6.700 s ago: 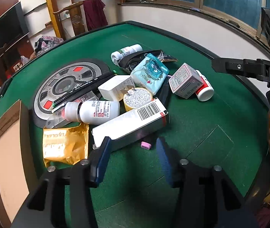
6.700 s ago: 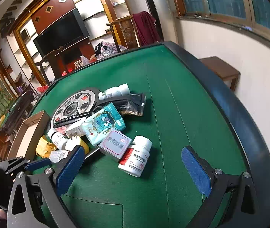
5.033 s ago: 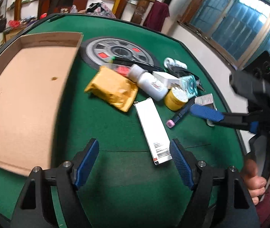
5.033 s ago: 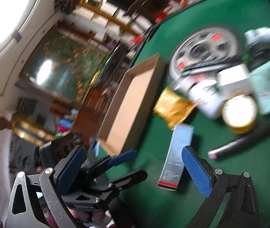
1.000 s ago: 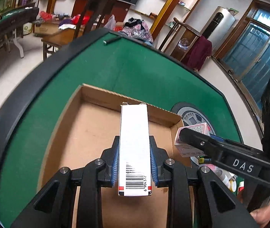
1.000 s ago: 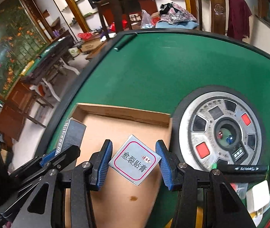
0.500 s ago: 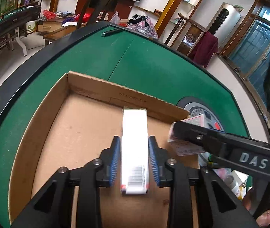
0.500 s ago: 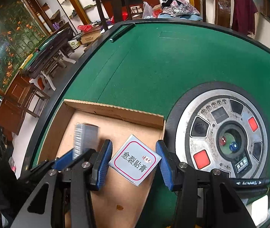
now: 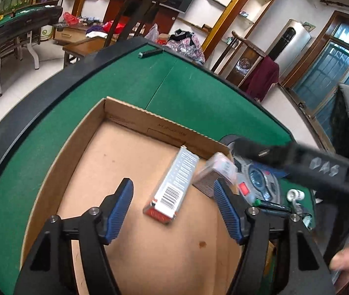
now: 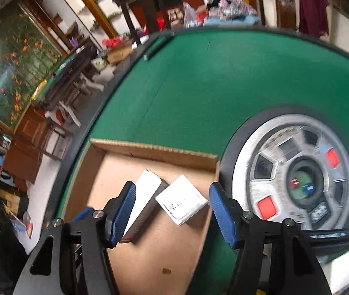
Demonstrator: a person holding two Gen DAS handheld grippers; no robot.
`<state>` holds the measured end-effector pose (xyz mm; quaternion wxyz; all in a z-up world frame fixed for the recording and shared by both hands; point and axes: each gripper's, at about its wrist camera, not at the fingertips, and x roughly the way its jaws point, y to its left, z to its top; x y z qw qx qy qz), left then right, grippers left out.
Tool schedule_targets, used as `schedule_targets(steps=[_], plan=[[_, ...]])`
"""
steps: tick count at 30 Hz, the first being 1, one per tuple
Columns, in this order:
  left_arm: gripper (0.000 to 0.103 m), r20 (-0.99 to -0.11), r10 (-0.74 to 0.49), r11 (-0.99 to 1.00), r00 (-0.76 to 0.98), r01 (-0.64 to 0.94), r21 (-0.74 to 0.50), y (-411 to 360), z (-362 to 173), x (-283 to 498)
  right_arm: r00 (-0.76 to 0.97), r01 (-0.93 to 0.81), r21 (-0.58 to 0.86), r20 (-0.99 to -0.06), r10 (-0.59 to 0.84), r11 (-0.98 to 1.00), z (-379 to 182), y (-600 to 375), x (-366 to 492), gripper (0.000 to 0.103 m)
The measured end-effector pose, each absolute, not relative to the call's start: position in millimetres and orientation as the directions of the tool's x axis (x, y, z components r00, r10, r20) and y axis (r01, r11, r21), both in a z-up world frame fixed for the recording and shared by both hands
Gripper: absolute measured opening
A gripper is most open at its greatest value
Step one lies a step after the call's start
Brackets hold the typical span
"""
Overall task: Organize objects
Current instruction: 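Carry both boxes to the cardboard tray and open both grippers to drop them, then move the left gripper to the gold foil packet and grasp it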
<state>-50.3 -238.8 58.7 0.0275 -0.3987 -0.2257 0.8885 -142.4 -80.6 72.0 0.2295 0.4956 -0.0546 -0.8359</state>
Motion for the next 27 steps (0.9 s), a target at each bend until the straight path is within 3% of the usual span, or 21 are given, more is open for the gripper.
schedule_targets(steps=[2, 6, 8, 10, 14, 19, 21, 24, 27], plan=[[0.069, -0.677, 0.227, -0.899, -0.700, 0.116, -0.422, -236, 73, -36, -0.481, 0.344, 0.265, -0.775, -0.411, -0.901, 101, -63, -124, 0.069], [0.076, -0.627, 0.241, -0.905, -0.741, 0.063, -0.421, -223, 101, -9, -0.650, 0.361, 0.131, -0.675, -0.349, -0.924, 157, -20, -76, 0.091], [0.081, -0.604, 0.254, -0.910, -0.755, 0.025, -0.414, -210, 113, 3, -0.737, 0.395, 0.076, -0.568, -0.365, -0.916, 180, 8, -37, 0.103], [0.084, -0.592, 0.270, -0.921, -0.759, -0.025, -0.388, -190, 119, 12, -0.792, 0.413, 0.064, -0.468, -0.393, -0.909, 186, 38, -3, 0.103], [0.084, -0.634, 0.291, -0.939, -0.717, -0.087, -0.333, -145, 112, 15, -0.796, 0.185, 0.062, -0.576, -0.187, -0.981, 148, 100, 8, 0.103], [0.084, -0.729, 0.236, -0.967, -0.643, -0.082, -0.241, -90, 73, 10, -0.727, 0.046, 0.287, -0.647, -0.230, -0.957, 90, 177, 8, 0.103], [0.084, -0.759, 0.191, -0.976, -0.622, -0.038, -0.213, -78, 56, 9, -0.728, 0.012, 0.315, -0.648, -0.224, -0.949, 78, 195, 7, 0.103], [0.084, -0.738, 0.065, -0.996, -0.671, 0.007, -0.094, -59, 51, 14, -0.743, -0.015, 0.330, -0.635, -0.210, -0.944, 66, 215, 10, 0.103], [0.084, -0.750, 0.059, -0.994, -0.659, 0.028, -0.103, -49, 46, 10, -0.747, -0.012, 0.346, -0.627, -0.221, -0.938, 59, 224, 12, 0.103]])
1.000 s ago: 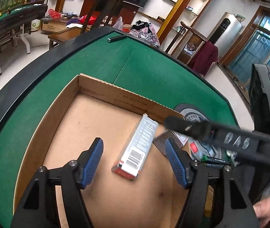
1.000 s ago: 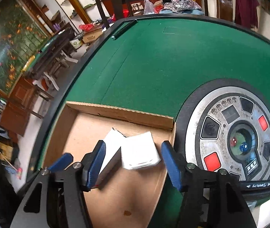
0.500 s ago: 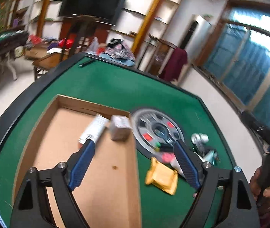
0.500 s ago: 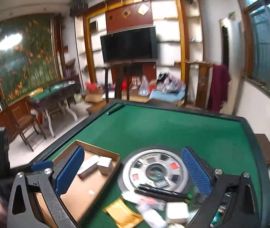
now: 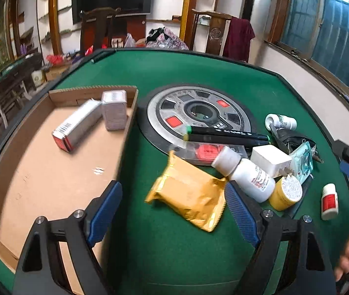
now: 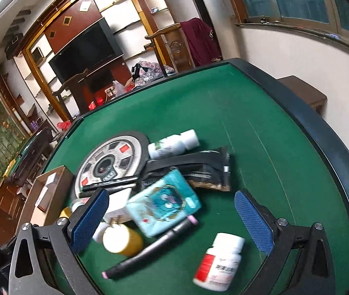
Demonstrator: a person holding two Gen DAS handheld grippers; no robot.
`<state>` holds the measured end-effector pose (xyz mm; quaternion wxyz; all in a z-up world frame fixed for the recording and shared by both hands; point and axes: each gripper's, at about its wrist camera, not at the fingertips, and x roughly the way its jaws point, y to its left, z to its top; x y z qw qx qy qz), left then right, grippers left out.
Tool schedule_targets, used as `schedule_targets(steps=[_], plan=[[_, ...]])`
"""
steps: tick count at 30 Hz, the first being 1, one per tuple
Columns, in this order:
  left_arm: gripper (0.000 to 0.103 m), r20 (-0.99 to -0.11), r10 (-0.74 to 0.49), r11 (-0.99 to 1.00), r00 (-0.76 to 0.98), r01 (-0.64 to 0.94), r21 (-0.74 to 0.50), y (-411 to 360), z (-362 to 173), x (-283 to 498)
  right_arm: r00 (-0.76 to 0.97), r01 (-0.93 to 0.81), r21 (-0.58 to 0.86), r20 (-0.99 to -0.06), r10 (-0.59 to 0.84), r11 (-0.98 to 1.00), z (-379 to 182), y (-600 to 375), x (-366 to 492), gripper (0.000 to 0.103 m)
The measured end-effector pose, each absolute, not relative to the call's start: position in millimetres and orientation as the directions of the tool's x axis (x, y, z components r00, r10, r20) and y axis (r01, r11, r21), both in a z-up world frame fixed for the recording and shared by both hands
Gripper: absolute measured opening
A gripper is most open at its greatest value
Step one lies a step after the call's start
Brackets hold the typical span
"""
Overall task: Organize objects
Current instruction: 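Move the left gripper to the gold foil packet and grasp it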
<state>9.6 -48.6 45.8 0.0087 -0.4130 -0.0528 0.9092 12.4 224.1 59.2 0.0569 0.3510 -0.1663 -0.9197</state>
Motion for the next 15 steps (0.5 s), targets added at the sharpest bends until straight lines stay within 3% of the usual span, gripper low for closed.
schedule_targets(steps=[9, 13, 15], plan=[[0.083, -0.800, 0.019, -0.995, -0.600, 0.064, -0.072, -36, 18, -9, -0.747, 0.054, 0.394, -0.594, -0.299, -0.918, 54, 221, 12, 0.103], [0.073, -0.789, 0.016, -0.996, -0.615, 0.056, -0.063, -35, 17, -10, -0.746, 0.067, 0.405, -0.587, -0.316, -0.912, 54, 218, 13, 0.103], [0.063, -0.778, 0.020, -0.998, -0.628, 0.040, -0.058, -34, 19, -10, -0.741, 0.067, 0.410, -0.590, -0.321, -0.909, 52, 218, 12, 0.103]])
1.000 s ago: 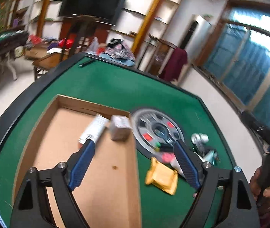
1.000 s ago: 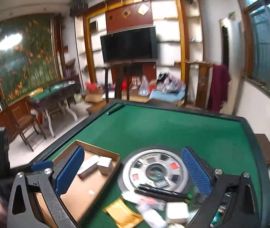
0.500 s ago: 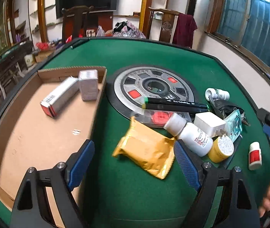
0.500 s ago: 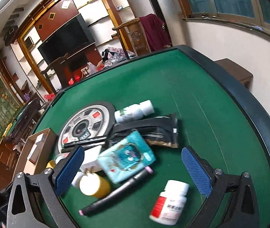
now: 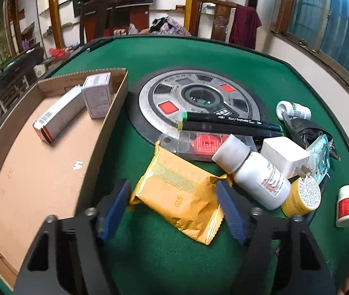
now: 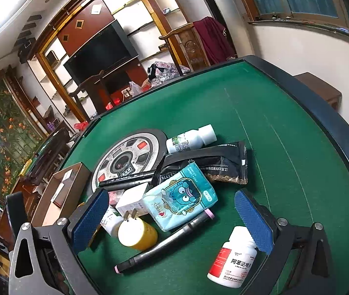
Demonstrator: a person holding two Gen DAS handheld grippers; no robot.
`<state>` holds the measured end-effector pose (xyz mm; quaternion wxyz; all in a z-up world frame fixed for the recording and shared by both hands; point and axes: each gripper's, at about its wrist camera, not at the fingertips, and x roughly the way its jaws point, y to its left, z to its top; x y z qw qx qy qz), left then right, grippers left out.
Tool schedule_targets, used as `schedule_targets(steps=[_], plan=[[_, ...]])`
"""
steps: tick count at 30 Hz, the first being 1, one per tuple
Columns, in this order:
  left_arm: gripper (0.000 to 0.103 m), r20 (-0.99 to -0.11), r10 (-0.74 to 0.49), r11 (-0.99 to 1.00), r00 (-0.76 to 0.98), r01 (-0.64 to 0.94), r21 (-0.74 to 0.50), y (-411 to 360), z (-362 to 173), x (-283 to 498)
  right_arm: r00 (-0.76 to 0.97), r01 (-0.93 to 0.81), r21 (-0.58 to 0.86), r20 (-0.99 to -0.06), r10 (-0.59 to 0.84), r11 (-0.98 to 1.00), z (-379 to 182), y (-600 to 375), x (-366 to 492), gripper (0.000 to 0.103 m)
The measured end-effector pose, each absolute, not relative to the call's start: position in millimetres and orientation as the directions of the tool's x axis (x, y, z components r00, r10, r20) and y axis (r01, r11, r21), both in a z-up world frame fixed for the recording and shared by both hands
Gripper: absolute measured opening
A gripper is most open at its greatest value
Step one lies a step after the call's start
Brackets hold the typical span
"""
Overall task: Organize objects
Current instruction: 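Move the left gripper to the gold foil packet and grasp it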
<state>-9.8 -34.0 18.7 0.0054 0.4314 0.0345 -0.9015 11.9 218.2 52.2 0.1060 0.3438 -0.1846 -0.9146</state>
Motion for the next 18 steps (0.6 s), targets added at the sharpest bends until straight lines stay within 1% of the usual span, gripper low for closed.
schedule_targets(steps=[2, 3, 4, 5, 6, 9, 10, 12, 13, 14, 15, 16, 17, 18], plan=[[0.047, -0.773, 0.057, -0.996, -0.632, 0.014, -0.085, -35, 21, -9, -0.738, 0.063, 0.412, -0.594, -0.320, -0.909, 51, 218, 12, 0.103], [0.045, -0.775, 0.081, -0.995, -0.627, 0.000, -0.104, -36, 23, -9, -0.738, 0.060, 0.411, -0.595, -0.318, -0.910, 51, 218, 11, 0.103], [0.037, -0.772, 0.096, -0.993, -0.628, -0.012, -0.113, -36, 25, -7, -0.737, 0.057, 0.408, -0.598, -0.314, -0.911, 50, 217, 11, 0.103], [0.024, -0.769, 0.102, -0.993, -0.632, -0.022, -0.114, -35, 27, -6, -0.737, 0.054, 0.405, -0.601, -0.310, -0.913, 49, 217, 11, 0.103], [0.016, -0.767, 0.109, -0.993, -0.632, -0.033, -0.114, -35, 29, -4, -0.735, 0.050, 0.402, -0.605, -0.307, -0.914, 48, 217, 11, 0.103], [0.015, -0.771, 0.137, -0.990, -0.622, -0.058, -0.129, -32, 33, -3, -0.726, 0.044, 0.404, -0.616, -0.307, -0.914, 44, 216, 8, 0.103], [0.016, -0.766, 0.150, -0.988, -0.625, -0.063, -0.142, -32, 34, -3, -0.724, 0.042, 0.404, -0.618, -0.306, -0.914, 43, 216, 7, 0.103], [0.027, -0.743, 0.178, -0.983, -0.645, -0.086, -0.161, -34, 41, -3, -0.724, 0.041, 0.398, -0.621, -0.302, -0.917, 42, 215, 8, 0.103], [0.043, -0.735, 0.177, -0.984, -0.655, -0.103, -0.145, -33, 46, -4, -0.725, 0.040, 0.393, -0.621, -0.297, -0.919, 42, 215, 9, 0.103], [0.063, -0.726, 0.171, -0.985, -0.666, -0.131, -0.112, -30, 51, -5, -0.727, 0.037, 0.389, -0.621, -0.292, -0.920, 42, 215, 9, 0.103], [0.070, -0.721, 0.167, -0.983, -0.673, -0.173, -0.066, -26, 56, -7, -0.727, 0.036, 0.390, -0.621, -0.291, -0.920, 42, 216, 8, 0.103], [0.072, -0.724, 0.168, -0.976, -0.669, -0.218, -0.025, -21, 60, -9, -0.726, 0.033, 0.393, -0.622, -0.292, -0.919, 41, 216, 7, 0.103], [0.072, -0.727, 0.164, -0.968, -0.667, -0.250, 0.012, -17, 64, -15, -0.723, 0.032, 0.397, -0.625, -0.295, -0.917, 40, 217, 7, 0.103], [0.072, -0.723, 0.156, -0.968, -0.673, -0.249, 0.022, -16, 67, -20, -0.720, 0.031, 0.398, -0.627, -0.297, -0.917, 40, 216, 6, 0.103]])
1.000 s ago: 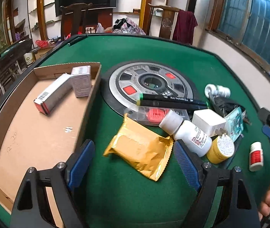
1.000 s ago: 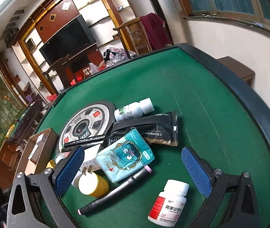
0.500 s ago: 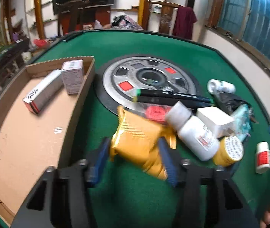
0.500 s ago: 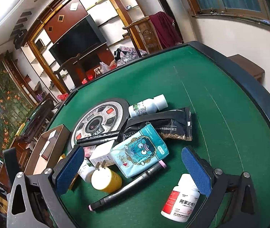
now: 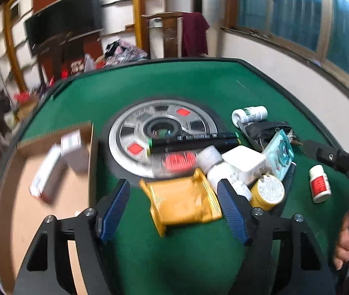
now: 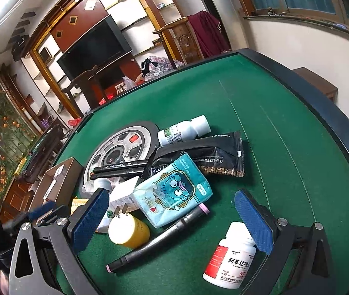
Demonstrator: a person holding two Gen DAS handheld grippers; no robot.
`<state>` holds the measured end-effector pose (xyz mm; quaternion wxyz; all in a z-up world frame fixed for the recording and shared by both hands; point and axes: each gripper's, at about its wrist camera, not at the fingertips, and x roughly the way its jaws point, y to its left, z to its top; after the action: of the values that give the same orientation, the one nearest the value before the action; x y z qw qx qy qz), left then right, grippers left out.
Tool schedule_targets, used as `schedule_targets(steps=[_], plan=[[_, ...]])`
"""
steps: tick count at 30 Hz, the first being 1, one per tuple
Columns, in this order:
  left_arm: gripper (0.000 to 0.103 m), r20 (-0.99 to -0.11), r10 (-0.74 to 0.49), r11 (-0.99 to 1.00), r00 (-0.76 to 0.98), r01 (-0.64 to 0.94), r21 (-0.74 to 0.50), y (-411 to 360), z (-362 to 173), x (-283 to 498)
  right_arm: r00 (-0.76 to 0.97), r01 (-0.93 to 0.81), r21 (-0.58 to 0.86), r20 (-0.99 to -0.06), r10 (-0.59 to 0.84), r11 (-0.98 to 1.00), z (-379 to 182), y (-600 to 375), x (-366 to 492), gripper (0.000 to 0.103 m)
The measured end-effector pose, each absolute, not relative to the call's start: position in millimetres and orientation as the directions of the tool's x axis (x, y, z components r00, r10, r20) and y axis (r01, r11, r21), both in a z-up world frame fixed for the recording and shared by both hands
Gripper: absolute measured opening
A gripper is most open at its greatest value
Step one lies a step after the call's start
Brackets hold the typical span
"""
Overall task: Organize objects
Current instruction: 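Move the left gripper to the gold foil packet and grasp it, then lift the gold packet with the left gripper while the right gripper grasps the white pill bottle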
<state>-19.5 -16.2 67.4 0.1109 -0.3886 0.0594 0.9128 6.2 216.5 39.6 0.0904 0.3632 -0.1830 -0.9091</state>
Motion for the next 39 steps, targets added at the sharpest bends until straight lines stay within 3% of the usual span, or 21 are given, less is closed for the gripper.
schedule_targets(steps=[4, 6, 8, 11, 13, 18, 20, 21, 26, 35, 36, 38, 39], plan=[[0.072, -0.744, 0.202, -0.977, -0.637, -0.189, -0.103, -26, 60, -58, -0.719, 0.046, 0.375, -0.631, -0.292, -0.926, 40, 211, 7, 0.103], [0.070, -0.773, 0.281, -0.959, -0.568, -0.203, -0.199, -28, 41, -72, -0.721, 0.052, 0.364, -0.631, -0.287, -0.930, 41, 208, 9, 0.103], [0.061, -0.765, 0.390, -0.921, -0.512, -0.221, -0.321, -33, 29, -75, -0.721, 0.055, 0.359, -0.632, -0.286, -0.932, 42, 207, 10, 0.103], [0.046, -0.768, 0.482, -0.875, -0.422, -0.263, -0.405, -33, 22, -68, -0.715, 0.050, 0.372, -0.635, -0.293, -0.927, 40, 207, 9, 0.103], [0.045, -0.773, 0.525, -0.846, -0.356, -0.313, -0.431, -28, 20, -55, -0.703, 0.046, 0.385, -0.643, -0.304, -0.922, 39, 208, 8, 0.103], [0.047, -0.794, 0.488, -0.840, -0.363, -0.441, -0.315, -14, 33, -16, -0.699, 0.047, 0.400, -0.642, -0.316, -0.915, 38, 208, 10, 0.103], [0.063, -0.801, 0.446, -0.842, -0.399, -0.491, -0.224, -7, 39, -1, -0.698, 0.046, 0.395, -0.644, -0.313, -0.917, 38, 208, 10, 0.103], [0.066, -0.805, 0.427, -0.837, -0.411, -0.518, -0.179, -2, 39, 6, -0.695, 0.046, 0.395, -0.647, -0.313, -0.918, 38, 207, 10, 0.103], [0.068, -0.844, 0.307, -0.813, -0.439, -0.582, 0.006, 16, 24, 19, -0.698, 0.042, 0.388, -0.648, -0.305, -0.921, 37, 207, 12, 0.103], [0.069, -0.846, 0.286, -0.844, -0.450, -0.536, 0.000, 24, 11, 20, -0.702, 0.035, 0.447, -0.626, -0.340, -0.894, 37, 218, 11, 0.103], [0.069, -0.844, 0.280, -0.852, -0.457, -0.523, 0.000, 23, 11, 22, -0.702, 0.030, 0.452, -0.625, -0.341, -0.891, 37, 220, 11, 0.103], [0.049, -0.834, 0.271, -0.874, -0.480, -0.486, -0.004, 21, 12, 25, -0.709, 0.019, 0.458, -0.621, -0.335, -0.889, 37, 224, 10, 0.103], [0.044, -0.834, 0.270, -0.880, -0.480, -0.474, -0.012, 20, 12, 27, -0.712, 0.016, 0.463, -0.617, -0.335, -0.886, 38, 225, 11, 0.103]])
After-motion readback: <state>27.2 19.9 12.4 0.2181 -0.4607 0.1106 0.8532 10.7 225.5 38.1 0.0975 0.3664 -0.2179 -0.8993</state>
